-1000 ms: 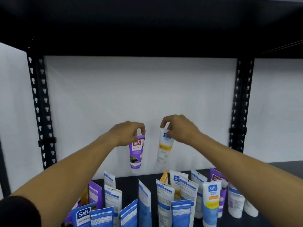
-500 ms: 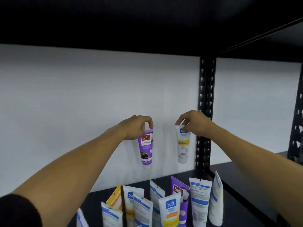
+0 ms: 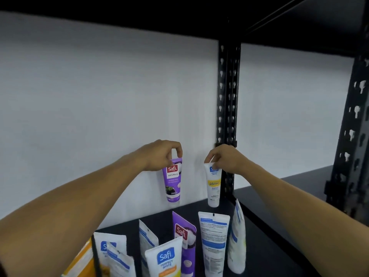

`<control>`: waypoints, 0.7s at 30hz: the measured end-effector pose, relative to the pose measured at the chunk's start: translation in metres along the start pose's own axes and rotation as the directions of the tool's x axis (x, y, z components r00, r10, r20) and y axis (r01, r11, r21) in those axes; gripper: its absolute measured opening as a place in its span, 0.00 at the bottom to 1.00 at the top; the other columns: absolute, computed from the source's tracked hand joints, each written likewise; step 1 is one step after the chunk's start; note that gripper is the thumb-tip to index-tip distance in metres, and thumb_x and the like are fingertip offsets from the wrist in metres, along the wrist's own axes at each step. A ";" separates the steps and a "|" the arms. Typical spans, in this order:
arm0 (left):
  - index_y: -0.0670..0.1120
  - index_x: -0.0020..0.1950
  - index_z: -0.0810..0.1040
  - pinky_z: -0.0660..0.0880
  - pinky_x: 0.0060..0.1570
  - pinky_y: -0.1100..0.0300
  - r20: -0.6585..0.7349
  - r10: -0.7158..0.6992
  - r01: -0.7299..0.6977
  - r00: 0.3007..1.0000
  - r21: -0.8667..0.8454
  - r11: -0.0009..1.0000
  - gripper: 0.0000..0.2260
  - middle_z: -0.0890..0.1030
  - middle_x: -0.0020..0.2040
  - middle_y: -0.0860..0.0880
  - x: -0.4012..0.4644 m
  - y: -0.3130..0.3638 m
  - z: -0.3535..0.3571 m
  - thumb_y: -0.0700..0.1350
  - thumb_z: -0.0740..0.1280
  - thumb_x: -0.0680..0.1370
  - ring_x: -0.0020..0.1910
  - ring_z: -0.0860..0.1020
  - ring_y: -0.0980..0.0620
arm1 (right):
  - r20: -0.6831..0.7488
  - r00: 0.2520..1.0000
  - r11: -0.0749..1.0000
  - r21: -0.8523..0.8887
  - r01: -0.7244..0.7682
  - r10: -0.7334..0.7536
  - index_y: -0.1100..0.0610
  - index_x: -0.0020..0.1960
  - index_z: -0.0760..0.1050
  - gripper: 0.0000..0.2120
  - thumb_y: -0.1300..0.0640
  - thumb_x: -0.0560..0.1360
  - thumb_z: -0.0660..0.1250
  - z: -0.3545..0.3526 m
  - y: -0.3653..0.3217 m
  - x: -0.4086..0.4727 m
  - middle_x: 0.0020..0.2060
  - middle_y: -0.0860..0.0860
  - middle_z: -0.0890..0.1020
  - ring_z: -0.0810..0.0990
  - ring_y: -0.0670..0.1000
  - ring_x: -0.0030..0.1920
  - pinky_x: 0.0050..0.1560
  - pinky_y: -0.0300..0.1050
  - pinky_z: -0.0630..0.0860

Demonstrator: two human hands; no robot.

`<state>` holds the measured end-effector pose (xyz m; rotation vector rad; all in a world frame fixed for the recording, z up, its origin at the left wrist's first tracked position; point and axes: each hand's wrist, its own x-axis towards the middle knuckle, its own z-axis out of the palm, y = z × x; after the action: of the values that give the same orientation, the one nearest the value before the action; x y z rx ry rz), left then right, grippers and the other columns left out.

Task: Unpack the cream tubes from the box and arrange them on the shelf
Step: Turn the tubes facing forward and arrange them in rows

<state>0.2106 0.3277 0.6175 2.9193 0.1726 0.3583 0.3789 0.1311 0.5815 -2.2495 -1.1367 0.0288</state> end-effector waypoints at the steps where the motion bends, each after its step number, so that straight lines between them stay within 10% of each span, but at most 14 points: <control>1: 0.55 0.54 0.74 0.80 0.42 0.55 0.004 0.001 -0.001 1.000 0.003 1.000 0.09 0.80 0.42 0.55 0.002 0.000 0.002 0.44 0.69 0.77 0.50 0.80 0.53 | 0.004 1.000 1.000 0.001 -0.002 0.002 0.51 0.46 0.83 0.14 0.70 0.72 0.71 0.002 0.004 0.002 0.42 0.50 0.83 0.82 0.48 0.45 0.38 0.35 0.74; 21: 0.53 0.59 0.72 0.76 0.41 0.60 0.079 0.030 -0.038 0.996 0.102 0.994 0.12 0.78 0.50 0.54 0.036 0.028 0.050 0.49 0.70 0.78 0.57 0.79 0.49 | -0.007 1.000 1.000 0.000 0.031 -0.031 0.50 0.44 0.80 0.14 0.69 0.72 0.70 0.019 0.043 0.011 0.48 0.52 0.84 0.83 0.50 0.49 0.51 0.46 0.81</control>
<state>0.2605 0.2968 0.5843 3.0353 0.1340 0.2479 0.4118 0.1301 0.5458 -2.2301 -1.1674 0.0086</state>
